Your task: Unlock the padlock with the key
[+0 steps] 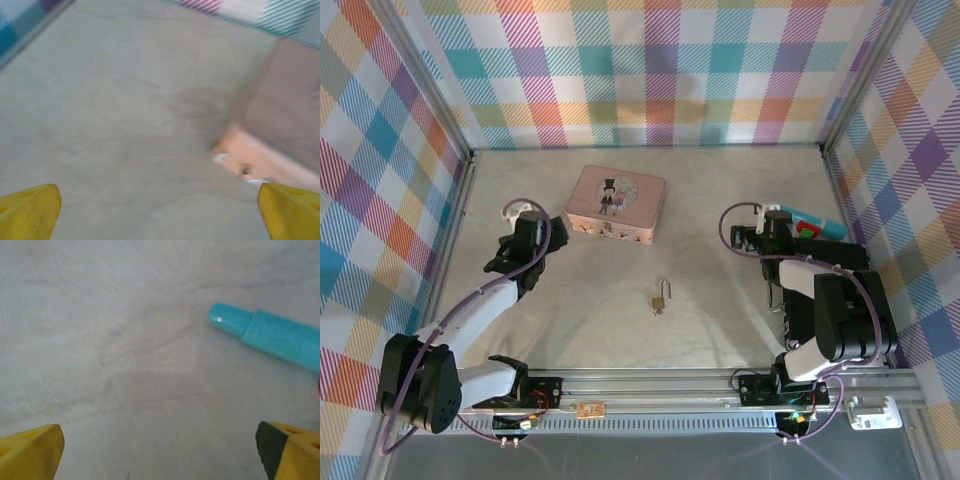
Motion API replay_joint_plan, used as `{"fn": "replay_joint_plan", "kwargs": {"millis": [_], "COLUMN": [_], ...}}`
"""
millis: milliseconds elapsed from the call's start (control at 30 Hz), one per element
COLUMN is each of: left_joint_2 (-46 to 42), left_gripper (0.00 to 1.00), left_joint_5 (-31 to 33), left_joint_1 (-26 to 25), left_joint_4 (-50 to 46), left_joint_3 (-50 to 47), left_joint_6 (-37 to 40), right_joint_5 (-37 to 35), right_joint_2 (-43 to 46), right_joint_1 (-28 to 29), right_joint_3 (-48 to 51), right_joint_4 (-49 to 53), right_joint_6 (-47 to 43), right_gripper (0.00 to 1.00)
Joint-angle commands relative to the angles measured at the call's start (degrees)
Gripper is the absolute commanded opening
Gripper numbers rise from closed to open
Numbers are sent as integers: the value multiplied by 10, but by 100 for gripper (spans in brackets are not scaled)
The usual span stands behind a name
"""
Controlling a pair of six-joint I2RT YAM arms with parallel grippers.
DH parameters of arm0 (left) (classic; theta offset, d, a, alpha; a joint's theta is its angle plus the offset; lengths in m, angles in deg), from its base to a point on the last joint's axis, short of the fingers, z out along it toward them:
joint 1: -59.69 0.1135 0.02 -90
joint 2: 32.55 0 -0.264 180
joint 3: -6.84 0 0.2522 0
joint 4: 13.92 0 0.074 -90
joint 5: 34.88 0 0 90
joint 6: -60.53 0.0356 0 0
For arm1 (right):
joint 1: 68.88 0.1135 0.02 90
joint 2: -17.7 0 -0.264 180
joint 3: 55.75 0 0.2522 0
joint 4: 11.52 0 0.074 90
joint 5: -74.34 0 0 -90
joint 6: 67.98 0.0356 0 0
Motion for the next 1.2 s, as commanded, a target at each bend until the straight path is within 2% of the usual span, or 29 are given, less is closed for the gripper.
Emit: {"fn": "replay_joint_plan", "kwargs": {"millis": [0,33,133,200,233,367,467,633,667,733,900,1167], "left_joint_2": [-12,-10,7,27,37,83,124,249,226,240,235,236], "left_gripper": [100,100,100,100,100,100,100,100,100,100,100,100], "left_joint_5": [52,61,76,57,44,-11,-56,-116,-126,-118,-106,-106], "left_joint_1": [17,18,24,36,44,65,74,90,91,90,90,89], "left_joint_4": [85,112,212,287,307,381,471,621,547,582,553,557], "left_joint_3": [-54,-69,-120,-150,-155,-164,-171,-178,-163,-167,-157,-157], "left_joint_6": [62,77,126,146,146,165,195,208,201,206,197,197], "right_joint_5": [35,43,46,39,40,40,41,51,57,66,67,66], "right_joint_2": [-2,1,-16,-9,-17,-9,-11,-11,-12,-12,-12,-11], "right_joint_1": [-22,-27,-36,-36,-36,-36,-36,-35,-36,-36,-36,-36], "right_joint_3": [28,40,101,100,105,102,103,100,99,97,98,99], "right_joint_4": [-106,-123,-262,-244,-272,-251,-255,-251,-248,-246,-246,-248], "right_joint_6": [13,17,26,28,26,27,27,21,19,16,17,16], "right_gripper": [99,99,99,99,99,99,99,99,99,99,99,99]}}
